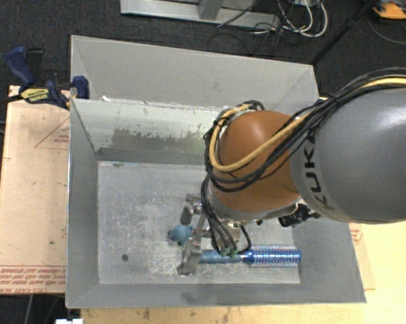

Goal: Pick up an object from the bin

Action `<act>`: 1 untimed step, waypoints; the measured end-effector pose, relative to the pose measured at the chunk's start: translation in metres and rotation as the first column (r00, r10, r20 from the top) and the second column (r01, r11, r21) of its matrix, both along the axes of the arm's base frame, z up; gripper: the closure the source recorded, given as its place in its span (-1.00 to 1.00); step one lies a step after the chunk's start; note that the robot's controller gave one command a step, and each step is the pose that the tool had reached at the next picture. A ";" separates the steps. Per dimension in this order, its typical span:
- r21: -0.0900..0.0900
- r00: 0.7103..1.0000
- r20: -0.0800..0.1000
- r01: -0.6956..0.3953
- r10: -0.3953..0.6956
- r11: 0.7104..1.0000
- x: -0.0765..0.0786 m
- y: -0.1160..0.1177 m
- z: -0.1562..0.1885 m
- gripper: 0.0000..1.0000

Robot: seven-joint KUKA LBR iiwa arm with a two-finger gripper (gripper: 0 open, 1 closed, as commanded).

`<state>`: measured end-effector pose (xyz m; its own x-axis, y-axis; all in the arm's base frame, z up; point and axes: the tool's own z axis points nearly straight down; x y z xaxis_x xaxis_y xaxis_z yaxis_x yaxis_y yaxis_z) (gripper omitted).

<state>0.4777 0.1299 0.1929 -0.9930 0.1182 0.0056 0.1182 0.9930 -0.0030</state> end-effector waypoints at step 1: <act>0.002 0.994 0.001 -0.108 0.108 0.994 0.054 -0.023 -0.116 -1.00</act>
Offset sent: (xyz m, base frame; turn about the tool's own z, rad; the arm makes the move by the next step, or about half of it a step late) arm 0.0542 -0.0216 -0.1114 -0.1104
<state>0.5314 0.1070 0.0767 -0.9999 0.0103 0.0046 0.0103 0.9999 -0.0013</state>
